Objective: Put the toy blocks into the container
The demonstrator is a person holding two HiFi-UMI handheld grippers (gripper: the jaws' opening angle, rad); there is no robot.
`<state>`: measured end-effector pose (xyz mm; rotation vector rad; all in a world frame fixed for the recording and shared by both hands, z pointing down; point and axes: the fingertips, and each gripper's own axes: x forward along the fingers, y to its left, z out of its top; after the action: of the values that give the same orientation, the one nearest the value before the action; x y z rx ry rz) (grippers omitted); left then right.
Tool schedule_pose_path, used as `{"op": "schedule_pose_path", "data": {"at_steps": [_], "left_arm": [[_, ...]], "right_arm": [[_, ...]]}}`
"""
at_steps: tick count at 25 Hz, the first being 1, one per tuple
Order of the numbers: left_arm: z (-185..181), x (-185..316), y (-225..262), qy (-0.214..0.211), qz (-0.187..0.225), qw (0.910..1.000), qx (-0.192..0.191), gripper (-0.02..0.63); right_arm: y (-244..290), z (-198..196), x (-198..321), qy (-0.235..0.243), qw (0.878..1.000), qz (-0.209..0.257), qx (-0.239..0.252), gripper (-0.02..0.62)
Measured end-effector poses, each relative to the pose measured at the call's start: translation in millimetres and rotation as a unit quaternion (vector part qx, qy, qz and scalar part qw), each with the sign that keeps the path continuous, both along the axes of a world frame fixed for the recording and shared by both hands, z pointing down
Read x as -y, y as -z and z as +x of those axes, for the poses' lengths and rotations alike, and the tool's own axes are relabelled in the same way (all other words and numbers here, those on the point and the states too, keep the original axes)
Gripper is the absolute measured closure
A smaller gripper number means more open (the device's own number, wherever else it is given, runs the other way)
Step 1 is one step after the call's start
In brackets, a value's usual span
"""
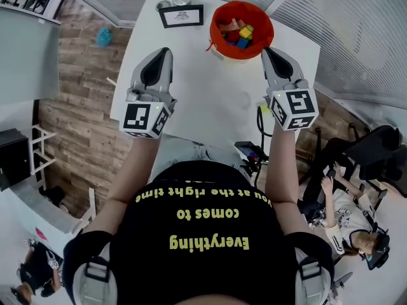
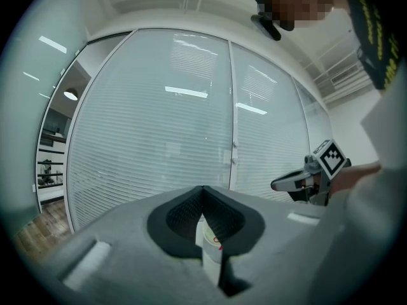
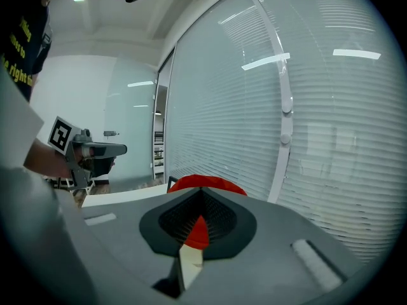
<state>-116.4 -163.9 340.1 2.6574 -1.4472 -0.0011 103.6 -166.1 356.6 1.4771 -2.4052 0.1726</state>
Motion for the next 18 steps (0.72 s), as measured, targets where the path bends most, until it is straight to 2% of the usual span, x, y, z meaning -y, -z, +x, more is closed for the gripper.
{"op": "schedule_pose_path", "data": {"at_steps": [10, 18], "left_arm": [[29, -13, 17, -0.028, 0.026, 0.9993, -0.003, 0.607], [54, -20, 20, -0.055, 0.032, 0.9980, -0.003, 0.607]], "right_arm": [[20, 38, -35, -0.037, 0.999, 0.022, 0.004, 0.588], [27, 69, -68, -0.076, 0.997, 0.029, 0.004, 0.588]]}}
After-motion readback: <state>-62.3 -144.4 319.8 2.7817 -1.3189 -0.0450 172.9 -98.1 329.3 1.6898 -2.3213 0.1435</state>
